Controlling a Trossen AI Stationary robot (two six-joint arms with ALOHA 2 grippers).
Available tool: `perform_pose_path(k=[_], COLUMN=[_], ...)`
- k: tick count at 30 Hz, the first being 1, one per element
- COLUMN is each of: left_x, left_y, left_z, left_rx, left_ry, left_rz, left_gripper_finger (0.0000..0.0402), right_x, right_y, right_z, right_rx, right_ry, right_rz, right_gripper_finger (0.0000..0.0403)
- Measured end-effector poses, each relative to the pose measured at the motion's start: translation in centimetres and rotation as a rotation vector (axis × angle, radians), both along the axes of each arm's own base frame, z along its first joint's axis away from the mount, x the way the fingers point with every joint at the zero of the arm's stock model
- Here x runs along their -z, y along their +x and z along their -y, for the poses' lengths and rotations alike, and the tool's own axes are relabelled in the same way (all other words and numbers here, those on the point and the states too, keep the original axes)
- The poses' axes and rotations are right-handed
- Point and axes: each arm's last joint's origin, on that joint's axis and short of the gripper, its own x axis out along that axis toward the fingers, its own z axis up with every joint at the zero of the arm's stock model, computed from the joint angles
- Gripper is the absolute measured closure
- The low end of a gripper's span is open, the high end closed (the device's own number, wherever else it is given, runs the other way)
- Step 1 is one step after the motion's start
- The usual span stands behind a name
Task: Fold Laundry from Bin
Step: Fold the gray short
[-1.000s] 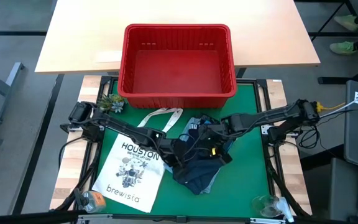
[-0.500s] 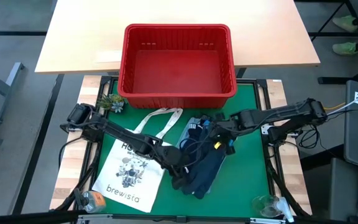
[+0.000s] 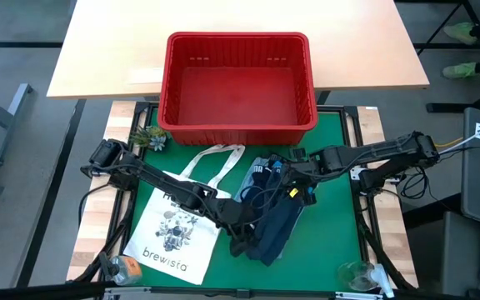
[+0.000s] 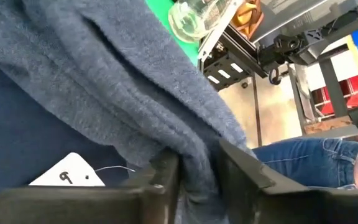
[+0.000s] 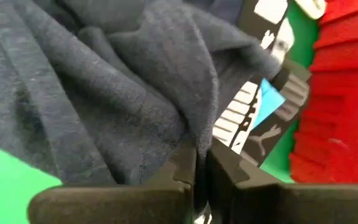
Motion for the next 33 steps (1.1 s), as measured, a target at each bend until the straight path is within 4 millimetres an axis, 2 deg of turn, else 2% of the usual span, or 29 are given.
perform_pose_path(k=[9,13,22,33], left_x=[-0.01,-0.03,-0.12,0.04], left_y=[0.01,0.13,0.37,0.22], left_z=[0.0,-0.3,-0.79,-0.71], left_rx=[0.015,0.011,-0.06,-0.123], left_ry=[0.021,0.026,0.087,0.065], left_rz=[0.011,0.016,0.049,0.017], left_gripper_finger=[0.022,0.019,0.019,0.0195], right_x=[0.1,0.1,0.2,0.24], right_y=[-0.32,-0.33,-0.77,-0.93], right_z=[0.02,0.03,0.1,0.13], right_rx=[-0.007,-0.008,-0.011,-0.016], right_ry=[0.005,0.005,-0.003,-0.008], right_rz=[-0.037,-0.038,-0.085,-0.104], right_gripper_finger=[0.038,0.0379,0.0371,0.0255])
